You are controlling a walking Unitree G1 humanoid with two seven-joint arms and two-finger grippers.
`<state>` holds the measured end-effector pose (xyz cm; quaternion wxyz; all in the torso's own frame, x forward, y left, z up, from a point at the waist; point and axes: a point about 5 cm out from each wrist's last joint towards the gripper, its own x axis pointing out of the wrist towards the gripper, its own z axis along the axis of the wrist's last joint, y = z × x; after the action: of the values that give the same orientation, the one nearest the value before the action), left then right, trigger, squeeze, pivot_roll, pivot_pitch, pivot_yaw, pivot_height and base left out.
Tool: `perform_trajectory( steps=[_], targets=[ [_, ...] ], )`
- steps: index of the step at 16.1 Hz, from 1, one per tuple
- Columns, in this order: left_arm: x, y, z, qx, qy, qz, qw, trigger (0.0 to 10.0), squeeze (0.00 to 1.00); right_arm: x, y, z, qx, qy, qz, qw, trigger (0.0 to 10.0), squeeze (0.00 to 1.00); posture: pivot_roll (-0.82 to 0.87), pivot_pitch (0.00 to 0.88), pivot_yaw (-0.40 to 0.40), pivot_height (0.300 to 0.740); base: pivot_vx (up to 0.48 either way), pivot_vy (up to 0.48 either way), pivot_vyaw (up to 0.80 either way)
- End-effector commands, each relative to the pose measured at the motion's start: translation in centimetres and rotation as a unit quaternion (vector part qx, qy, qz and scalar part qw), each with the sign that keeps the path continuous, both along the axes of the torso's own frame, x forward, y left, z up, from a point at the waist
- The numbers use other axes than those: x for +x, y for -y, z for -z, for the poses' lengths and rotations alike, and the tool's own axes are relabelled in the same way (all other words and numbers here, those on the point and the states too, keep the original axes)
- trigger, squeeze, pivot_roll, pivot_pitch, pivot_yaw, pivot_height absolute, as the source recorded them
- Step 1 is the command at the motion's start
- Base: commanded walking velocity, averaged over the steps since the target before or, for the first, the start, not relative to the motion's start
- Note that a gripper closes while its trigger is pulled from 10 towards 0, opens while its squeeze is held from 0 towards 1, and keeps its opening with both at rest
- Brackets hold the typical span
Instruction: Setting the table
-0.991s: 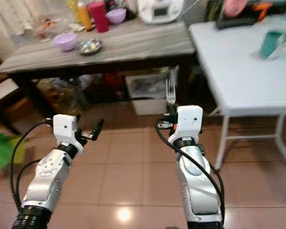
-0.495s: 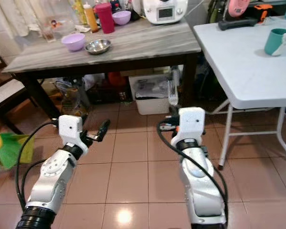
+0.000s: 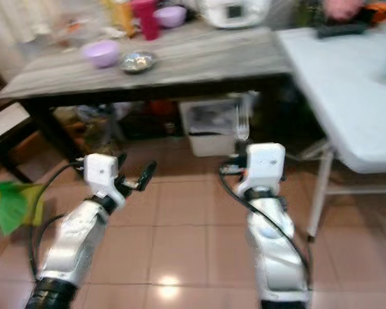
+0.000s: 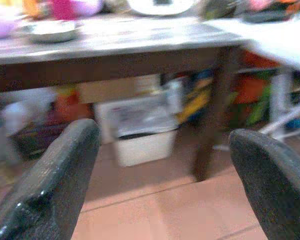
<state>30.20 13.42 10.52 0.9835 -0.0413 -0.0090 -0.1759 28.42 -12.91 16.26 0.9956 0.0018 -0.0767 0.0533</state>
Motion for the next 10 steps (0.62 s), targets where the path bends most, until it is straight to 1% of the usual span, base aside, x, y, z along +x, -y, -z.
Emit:
perform_trajectory(
  steps=[1, 8, 10],
  targets=[
    [0.14, 0.32, -0.49, -0.002, 0.008, 0.007, 1.000, 10.0, 0.00, -0.07, 0.38, -0.31, -0.005, 0.009, 0.003, 1.000, 10.0, 0.00, -0.25, 0.056, 0.137, 0.740, 0.480, 0.000, 0.47],
    [0.16, 0.72, -0.49, -0.001, 0.009, 0.012, 1.000, 10.0, 0.00, -0.09, 0.40, -0.29, -0.003, 0.010, 0.001, 1.000, 10.0, 0.00, -0.25, 0.051, 0.138, 0.740, 0.480, 0.000, 0.50],
    [0.13, 0.81, -0.49, -0.001, 0.010, 0.014, 1.000, 10.0, 0.00, -0.12, 0.38, -0.24, -0.002, 0.009, 0.000, 1.000, 10.0, 0.00, -0.25, 0.053, 0.137, 0.740, 0.480, 0.000, 0.00]
  ],
)
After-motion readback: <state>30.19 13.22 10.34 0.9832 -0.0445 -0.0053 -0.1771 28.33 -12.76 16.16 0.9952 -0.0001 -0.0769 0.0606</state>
